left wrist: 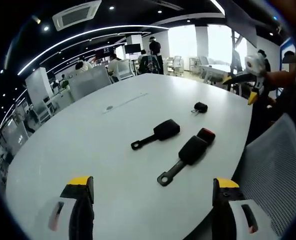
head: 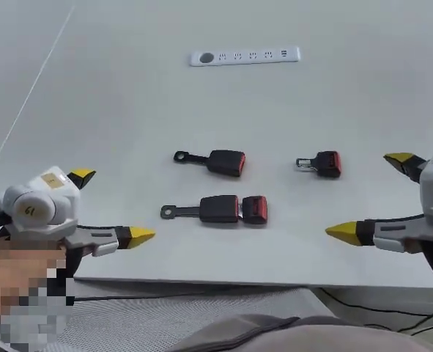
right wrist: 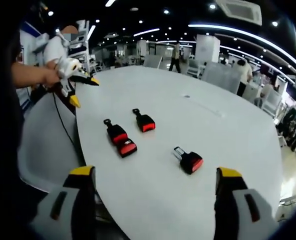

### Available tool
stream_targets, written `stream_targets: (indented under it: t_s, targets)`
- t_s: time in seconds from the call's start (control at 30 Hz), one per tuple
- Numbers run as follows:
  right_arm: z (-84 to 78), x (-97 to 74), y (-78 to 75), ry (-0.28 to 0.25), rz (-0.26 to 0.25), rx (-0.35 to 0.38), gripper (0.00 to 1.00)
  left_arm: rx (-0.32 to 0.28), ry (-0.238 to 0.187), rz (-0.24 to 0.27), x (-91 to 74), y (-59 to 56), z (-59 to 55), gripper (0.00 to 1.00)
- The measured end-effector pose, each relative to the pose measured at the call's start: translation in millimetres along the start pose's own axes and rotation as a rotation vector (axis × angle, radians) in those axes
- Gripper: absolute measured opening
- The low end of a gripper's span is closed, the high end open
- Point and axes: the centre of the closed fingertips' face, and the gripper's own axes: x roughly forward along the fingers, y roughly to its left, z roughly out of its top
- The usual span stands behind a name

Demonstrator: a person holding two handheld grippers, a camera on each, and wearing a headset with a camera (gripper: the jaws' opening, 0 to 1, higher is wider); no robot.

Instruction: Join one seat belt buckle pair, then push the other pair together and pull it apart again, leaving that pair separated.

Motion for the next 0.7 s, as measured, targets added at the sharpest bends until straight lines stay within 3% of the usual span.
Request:
stream_targets:
  t_s: [0.3,0.7]
  targets:
    - [8.3,-4.3,-6.8,-0.019,-0.024,-0.011,1.0,0.009,-0.001,-0.024,0.1,-6.5,2.8,1.0]
    - [-8.3,-6.2,-16.0,0.018,-0.041,-0.004,1.0,0.019,0.013,-0.05,3.1,-13.0,3.4,1.0]
